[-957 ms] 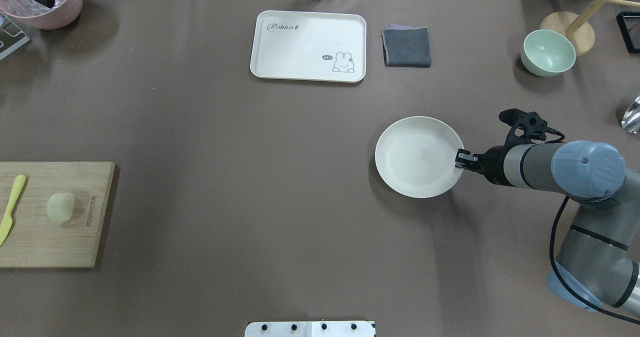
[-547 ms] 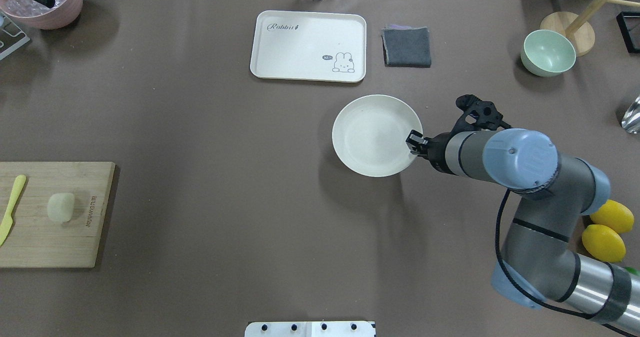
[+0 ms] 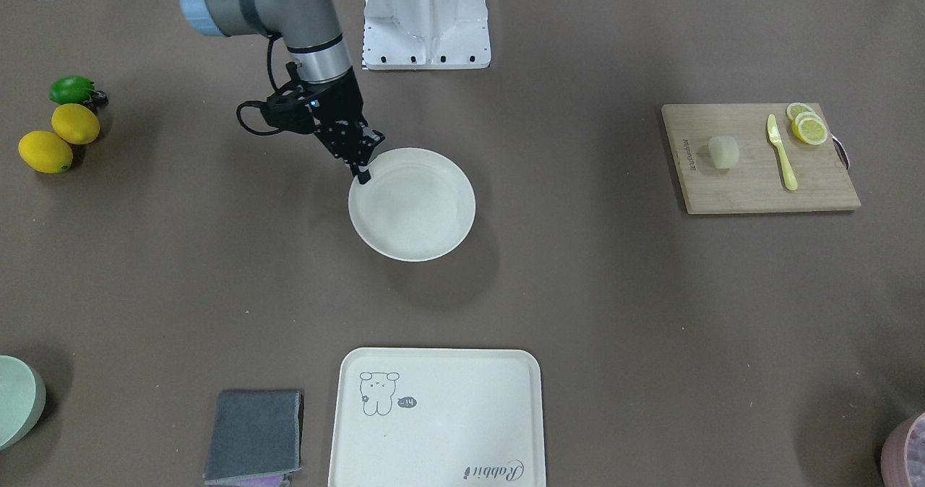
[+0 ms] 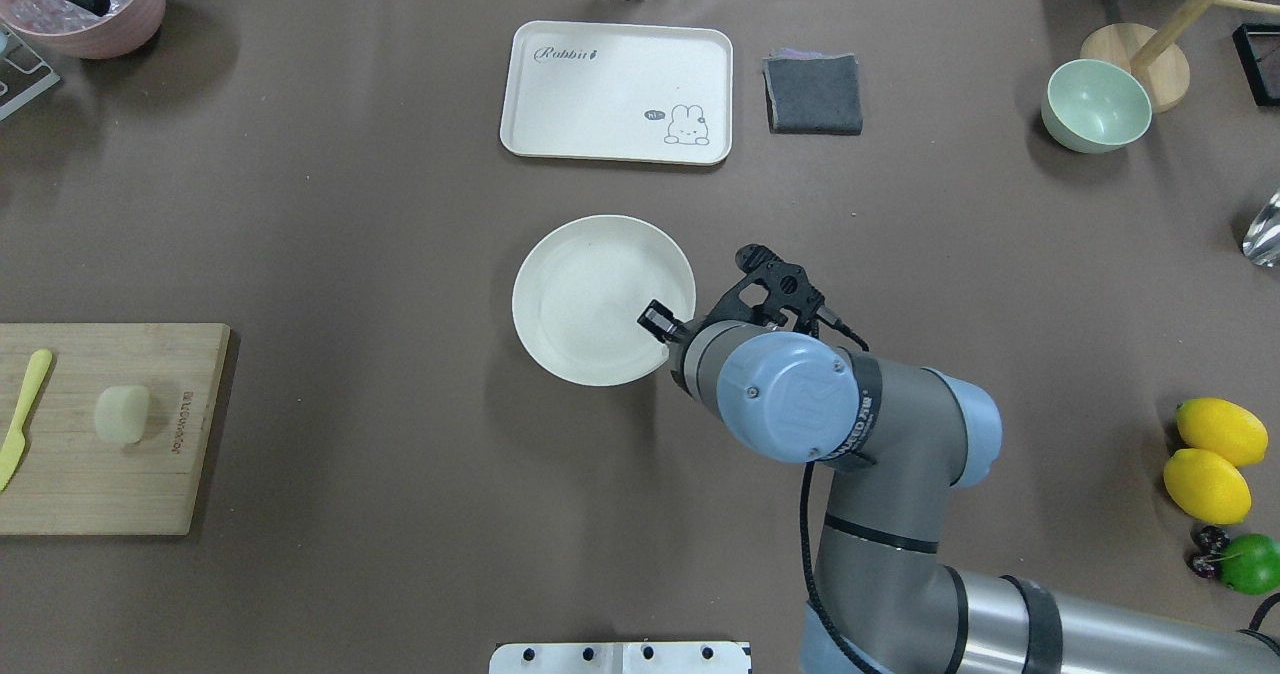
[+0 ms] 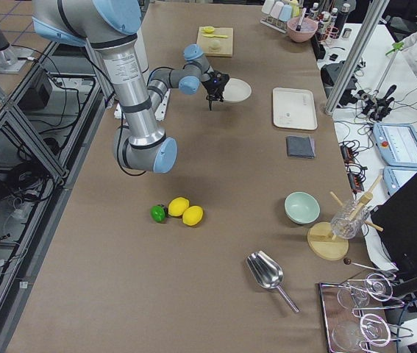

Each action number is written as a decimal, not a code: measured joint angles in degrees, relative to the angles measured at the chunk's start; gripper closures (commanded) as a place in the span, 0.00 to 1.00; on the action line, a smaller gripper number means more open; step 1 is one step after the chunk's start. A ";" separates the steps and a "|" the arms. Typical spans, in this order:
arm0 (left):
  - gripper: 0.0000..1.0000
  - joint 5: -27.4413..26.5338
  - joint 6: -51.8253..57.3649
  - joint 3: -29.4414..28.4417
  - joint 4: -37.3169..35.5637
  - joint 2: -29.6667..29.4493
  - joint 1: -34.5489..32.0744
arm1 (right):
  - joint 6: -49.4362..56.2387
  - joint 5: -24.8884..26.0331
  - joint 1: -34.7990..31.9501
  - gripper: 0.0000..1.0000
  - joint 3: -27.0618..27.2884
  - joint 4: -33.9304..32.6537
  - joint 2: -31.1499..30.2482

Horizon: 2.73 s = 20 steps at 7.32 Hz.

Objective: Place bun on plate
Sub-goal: 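Push the white plate with the right gripper toward the cutting board, then withdraw the right gripper from the plate back to its rest side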

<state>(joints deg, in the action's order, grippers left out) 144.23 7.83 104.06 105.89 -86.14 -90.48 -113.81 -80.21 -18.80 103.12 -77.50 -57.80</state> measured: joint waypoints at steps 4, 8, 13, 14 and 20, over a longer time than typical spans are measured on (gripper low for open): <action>0.02 0.00 -0.36 0.00 -0.05 -0.15 0.04 | -4.16 4.87 3.28 0.32 -8.95 2.12 4.75; 0.02 0.27 -1.79 0.06 -0.04 -0.39 0.22 | 3.54 3.46 0.99 0.00 -7.66 2.26 3.37; 0.02 0.14 -35.15 2.04 17.93 2.54 13.30 | 27.24 -21.27 -19.71 0.00 8.90 -11.76 -6.27; 0.02 -4.20 -41.90 2.07 23.05 3.95 18.64 | 34.59 -26.44 -25.00 0.00 10.86 -11.87 -10.35; 0.03 -25.75 -55.00 1.85 30.77 10.93 41.49 | 76.05 -46.85 -50.04 0.00 12.51 -11.63 -28.17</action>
<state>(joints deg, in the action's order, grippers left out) 118.48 -47.17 105.91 136.66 -75.21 -48.99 -37.76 -127.06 -68.84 115.64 -89.12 -85.97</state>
